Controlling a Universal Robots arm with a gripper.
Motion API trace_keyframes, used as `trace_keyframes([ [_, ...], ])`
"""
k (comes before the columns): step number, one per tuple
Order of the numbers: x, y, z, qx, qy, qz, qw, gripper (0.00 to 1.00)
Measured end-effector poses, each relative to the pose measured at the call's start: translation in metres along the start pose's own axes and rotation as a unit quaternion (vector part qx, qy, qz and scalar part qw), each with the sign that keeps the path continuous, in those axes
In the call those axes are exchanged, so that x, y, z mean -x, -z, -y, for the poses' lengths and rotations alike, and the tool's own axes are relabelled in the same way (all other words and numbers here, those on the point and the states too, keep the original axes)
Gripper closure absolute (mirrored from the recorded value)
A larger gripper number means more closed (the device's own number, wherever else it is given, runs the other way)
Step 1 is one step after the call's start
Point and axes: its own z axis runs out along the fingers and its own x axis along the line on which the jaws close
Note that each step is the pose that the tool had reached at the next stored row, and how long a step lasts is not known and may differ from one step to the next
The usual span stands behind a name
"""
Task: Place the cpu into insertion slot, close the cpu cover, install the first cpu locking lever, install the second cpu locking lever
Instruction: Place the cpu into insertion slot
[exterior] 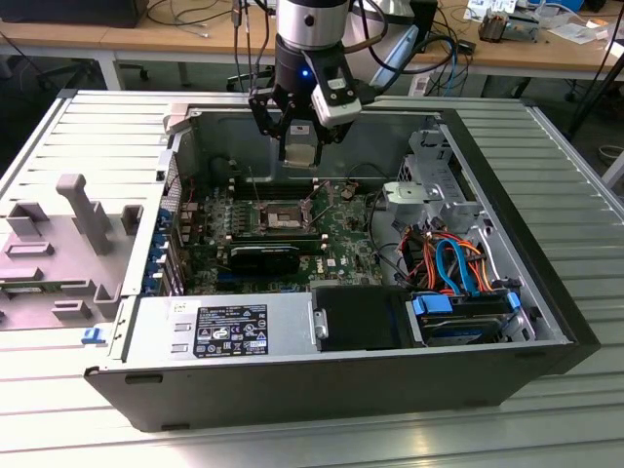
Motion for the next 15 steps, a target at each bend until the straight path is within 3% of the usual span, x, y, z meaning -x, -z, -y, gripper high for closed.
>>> trace_keyframes([
  [15,0.0,-0.0013,0.0001,0.0,-0.008,0.0005,1.0,0.46],
])
